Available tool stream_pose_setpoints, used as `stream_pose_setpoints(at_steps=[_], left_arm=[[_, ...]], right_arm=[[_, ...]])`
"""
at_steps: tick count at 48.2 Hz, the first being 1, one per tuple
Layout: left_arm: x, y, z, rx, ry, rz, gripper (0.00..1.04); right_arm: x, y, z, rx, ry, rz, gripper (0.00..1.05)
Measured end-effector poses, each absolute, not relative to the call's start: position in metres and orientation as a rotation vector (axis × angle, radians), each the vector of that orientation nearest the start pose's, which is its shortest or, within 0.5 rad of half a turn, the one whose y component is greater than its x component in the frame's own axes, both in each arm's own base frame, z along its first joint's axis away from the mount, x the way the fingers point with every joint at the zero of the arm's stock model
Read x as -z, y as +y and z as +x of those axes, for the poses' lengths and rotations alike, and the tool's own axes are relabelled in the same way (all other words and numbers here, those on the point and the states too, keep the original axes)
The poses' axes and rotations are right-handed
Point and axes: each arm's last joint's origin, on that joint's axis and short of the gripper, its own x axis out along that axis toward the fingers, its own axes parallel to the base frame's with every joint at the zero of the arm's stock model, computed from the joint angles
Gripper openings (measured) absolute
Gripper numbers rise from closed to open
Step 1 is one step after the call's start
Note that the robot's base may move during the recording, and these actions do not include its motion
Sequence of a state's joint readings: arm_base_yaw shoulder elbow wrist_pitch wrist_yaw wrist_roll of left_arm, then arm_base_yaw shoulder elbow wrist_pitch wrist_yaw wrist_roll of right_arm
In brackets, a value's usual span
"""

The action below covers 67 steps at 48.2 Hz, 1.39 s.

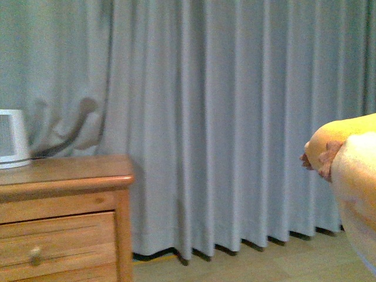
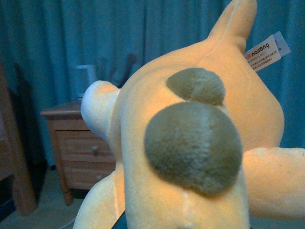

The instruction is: Put away toys

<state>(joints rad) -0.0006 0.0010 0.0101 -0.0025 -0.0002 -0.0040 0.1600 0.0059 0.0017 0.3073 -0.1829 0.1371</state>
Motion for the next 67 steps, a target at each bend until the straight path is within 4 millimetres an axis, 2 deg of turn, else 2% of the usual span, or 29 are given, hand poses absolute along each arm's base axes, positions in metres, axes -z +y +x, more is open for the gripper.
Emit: stream_pose_setpoints(at_steps=[67], left_arm=[[-0.1666,-0.0002,0.0972,0.001,-0.006,-0.004,0.99]], right_arm=[[-0.1927,0.0200,0.0911,-0.361,-0.281,0.131,0.08]])
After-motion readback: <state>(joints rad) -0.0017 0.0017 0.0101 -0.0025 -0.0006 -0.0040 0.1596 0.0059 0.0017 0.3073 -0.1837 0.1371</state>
